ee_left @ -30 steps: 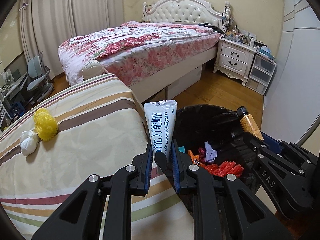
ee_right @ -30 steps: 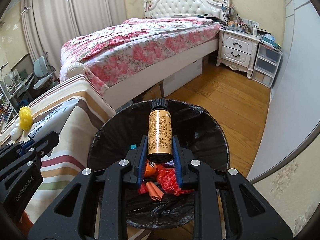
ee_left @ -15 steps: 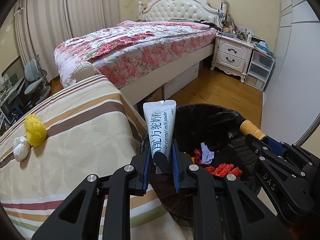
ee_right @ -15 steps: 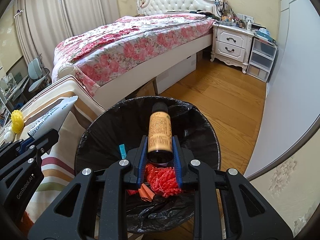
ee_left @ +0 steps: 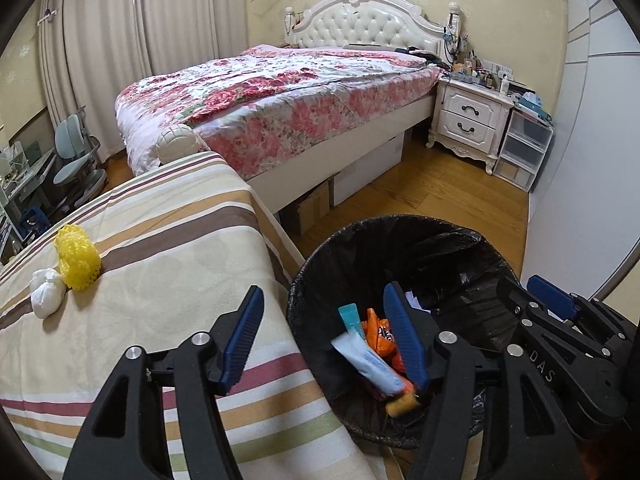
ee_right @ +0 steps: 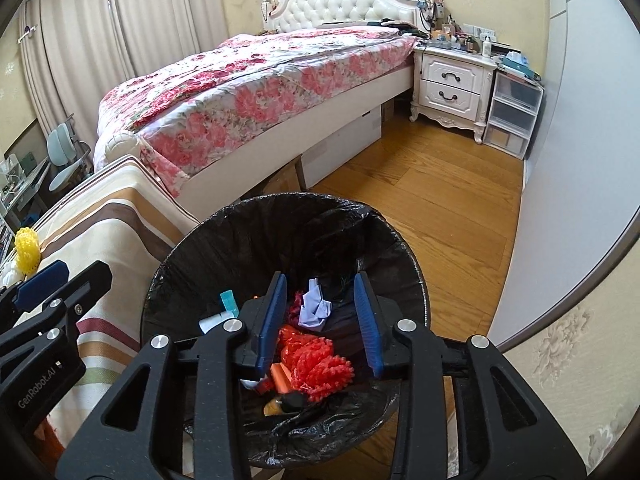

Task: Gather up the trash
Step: 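Move both tools back toward the white bag and yellow mesh, then grasp the white bag with the left tool while the right tool grasps the yellow mesh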

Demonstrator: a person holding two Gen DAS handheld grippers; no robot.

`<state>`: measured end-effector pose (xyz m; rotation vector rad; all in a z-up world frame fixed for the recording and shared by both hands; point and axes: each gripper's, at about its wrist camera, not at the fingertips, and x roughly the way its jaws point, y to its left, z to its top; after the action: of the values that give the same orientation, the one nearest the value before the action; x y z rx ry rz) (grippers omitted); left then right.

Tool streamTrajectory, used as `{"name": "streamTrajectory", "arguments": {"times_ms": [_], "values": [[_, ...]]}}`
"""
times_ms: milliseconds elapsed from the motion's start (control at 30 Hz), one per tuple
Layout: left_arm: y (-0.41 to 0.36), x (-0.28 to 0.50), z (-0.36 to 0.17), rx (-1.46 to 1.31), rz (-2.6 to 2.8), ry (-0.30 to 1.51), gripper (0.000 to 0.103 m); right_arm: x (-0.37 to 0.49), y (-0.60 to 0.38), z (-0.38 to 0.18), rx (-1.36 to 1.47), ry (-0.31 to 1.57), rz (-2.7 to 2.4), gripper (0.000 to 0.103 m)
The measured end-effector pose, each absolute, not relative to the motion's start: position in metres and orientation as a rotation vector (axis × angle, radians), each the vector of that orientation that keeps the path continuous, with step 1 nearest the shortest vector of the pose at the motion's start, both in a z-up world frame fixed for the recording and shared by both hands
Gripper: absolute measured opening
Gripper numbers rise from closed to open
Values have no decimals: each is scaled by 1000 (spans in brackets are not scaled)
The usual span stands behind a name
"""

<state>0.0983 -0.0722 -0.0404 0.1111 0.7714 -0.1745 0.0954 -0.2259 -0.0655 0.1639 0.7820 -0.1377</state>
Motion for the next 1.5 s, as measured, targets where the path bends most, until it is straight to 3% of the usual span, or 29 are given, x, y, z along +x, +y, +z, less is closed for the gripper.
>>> {"name": "streamTrajectory", "arguments": {"times_ms": [367, 1033, 1500], "values": [[-26, 89, -37, 74, -83, 773, 71, 94, -199, -58, 137, 781, -96, 56], [107, 75, -44, -3, 195, 808, 73, 99, -56, -49, 11, 825, 205, 65], [154, 95, -48, -49, 236, 851, 73, 123, 8, -56, -83, 894, 263, 69]]}}
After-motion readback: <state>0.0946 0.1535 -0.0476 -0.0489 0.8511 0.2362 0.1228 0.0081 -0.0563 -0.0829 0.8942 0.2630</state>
